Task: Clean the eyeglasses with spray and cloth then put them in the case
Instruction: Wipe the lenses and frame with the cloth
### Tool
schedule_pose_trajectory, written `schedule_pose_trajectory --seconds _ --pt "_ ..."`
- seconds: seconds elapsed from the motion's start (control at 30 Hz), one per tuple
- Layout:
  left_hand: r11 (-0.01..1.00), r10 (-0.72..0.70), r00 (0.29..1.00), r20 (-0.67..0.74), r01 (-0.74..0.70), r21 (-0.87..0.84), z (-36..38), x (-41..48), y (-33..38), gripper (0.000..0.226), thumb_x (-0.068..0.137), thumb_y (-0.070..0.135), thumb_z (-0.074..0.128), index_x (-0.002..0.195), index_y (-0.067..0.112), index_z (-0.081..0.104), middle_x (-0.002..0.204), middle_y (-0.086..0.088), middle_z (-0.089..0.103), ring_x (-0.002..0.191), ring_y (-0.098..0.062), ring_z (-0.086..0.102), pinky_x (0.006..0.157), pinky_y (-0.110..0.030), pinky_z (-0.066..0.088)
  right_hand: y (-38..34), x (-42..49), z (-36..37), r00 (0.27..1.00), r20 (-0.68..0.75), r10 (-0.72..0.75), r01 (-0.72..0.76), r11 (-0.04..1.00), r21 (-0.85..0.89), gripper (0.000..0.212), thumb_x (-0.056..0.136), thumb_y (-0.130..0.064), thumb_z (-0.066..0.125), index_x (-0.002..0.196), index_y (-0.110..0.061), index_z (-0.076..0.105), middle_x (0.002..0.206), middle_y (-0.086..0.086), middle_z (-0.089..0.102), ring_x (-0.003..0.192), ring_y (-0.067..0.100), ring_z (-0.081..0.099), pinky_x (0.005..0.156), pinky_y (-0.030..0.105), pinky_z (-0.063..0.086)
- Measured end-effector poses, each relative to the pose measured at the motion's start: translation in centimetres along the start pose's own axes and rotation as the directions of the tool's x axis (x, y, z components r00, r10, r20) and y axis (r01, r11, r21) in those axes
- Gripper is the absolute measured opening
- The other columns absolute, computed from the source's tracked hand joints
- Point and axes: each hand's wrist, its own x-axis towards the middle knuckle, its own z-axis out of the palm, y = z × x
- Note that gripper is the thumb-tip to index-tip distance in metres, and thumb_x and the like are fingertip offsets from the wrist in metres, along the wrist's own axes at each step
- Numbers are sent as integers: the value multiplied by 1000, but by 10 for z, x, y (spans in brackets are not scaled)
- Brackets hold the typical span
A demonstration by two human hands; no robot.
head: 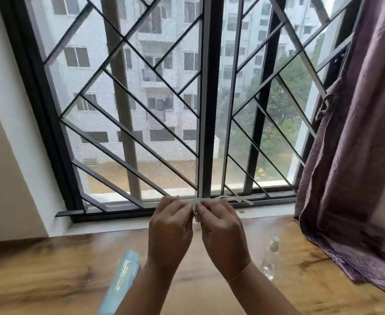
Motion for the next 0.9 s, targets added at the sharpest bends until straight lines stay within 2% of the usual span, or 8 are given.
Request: schedule_pose_trajectory --seconds 0.07,0.2,0.33,0.47,0.63,0.8,0.9 --pt "999 34 999 -7 -34 -2 0 2 -1 8 77 2 66 79 7 72 73 -2 69 75 -15 53 82 -24 46 4 5 -3 1000 20 -14 14 1000 5 12 80 -2 62 88 -3 70 82 8 69 74 23 61 67 31 53" --pt "997 76 997 -5 -76 0 0 3 0 6 80 9 67 78 7 73 74 -2 69 76 -13 52 82 -22 45 14 9 -6 998 20 -64 63 997 35 18 85 -11 55 89 -3 71 84 9 70 75 21 60 73 25 48" --pt "1000 7 998 55 -8 7 -1 3 -2 12 82 17 64 79 9 72 76 0 69 76 -18 58 83 -23 44 23 5 -5 997 -13 -76 76 995 57 13 83 -6 64 92 -3 72 88 10 71 76 23 63 74 29 51" --pt "1000 26 995 98 -27 11 -1 3 -1 15 81 17 61 72 9 71 73 0 69 72 -19 60 86 -24 45 31 2 -9 997 -24 -75 76 996 56 15 77 -1 68 91 -2 72 90 9 71 76 22 62 73 29 52" --pt "1000 2 1000 -6 -2 19 -8 0 -4 18 82 19 62 76 7 74 73 -1 70 75 -16 57 80 -25 46 63 2 -22 992 -34 119 -118 993 27 19 78 -9 67 96 -6 72 90 6 72 80 23 65 79 27 48" --pt "999 1 995 -97 4 42 -7 -5 -4 15 80 17 66 76 5 73 75 -2 70 76 -17 56 84 -22 45 70 -10 -25 942 1 337 -337 942 8 27 64 -3 81 90 -8 74 76 6 72 67 21 66 67 23 48" --pt "997 -21 994 -107 28 69 -7 -8 -10 16 81 17 66 78 4 73 78 -3 71 77 -20 58 88 -23 45 77 -19 -33 905 -26 425 -425 905 -3 20 61 -1 83 77 -8 74 63 5 69 55 20 62 58 18 41"
